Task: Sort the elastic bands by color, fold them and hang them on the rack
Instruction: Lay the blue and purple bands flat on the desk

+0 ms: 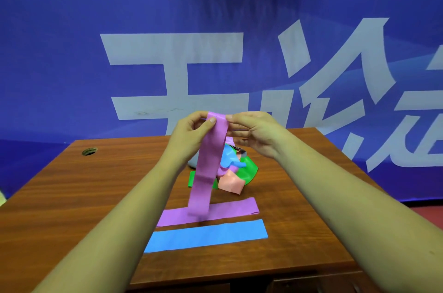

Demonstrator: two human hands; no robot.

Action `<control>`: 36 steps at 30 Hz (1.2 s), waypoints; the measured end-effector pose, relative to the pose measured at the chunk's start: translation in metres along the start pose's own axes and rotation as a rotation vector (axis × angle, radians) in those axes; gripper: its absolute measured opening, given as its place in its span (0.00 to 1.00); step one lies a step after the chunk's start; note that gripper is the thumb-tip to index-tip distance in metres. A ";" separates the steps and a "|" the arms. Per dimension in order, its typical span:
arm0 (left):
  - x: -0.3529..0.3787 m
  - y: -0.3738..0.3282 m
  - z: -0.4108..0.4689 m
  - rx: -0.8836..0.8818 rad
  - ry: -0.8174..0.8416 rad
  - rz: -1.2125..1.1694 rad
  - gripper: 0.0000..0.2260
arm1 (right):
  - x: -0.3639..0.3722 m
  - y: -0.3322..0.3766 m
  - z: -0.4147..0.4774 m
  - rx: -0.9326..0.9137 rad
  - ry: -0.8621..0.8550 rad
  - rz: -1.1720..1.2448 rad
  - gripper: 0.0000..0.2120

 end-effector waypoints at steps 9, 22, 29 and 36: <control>-0.006 -0.004 -0.005 -0.011 -0.103 -0.126 0.03 | 0.012 0.011 0.004 -0.132 -0.176 -0.130 0.10; -0.013 -0.001 0.006 -0.104 -0.200 -0.233 0.04 | 0.025 -0.044 -0.005 0.044 0.062 -0.394 0.04; -0.006 0.020 -0.012 -0.311 -0.012 -0.420 0.26 | 0.029 -0.025 0.004 -0.058 -0.070 -0.012 0.08; 0.000 0.019 -0.027 -0.115 0.176 -0.296 0.12 | 0.018 -0.020 0.006 -0.051 -0.214 0.086 0.04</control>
Point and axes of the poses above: each hand's wrist, its own z-axis towards the middle knuckle, its own x-axis out of the palm, y = z × x, the point moved 2 cm from there along z, towards the middle knuckle, and after that the axes turned 15 degrees about y, right-handed, at the moved point
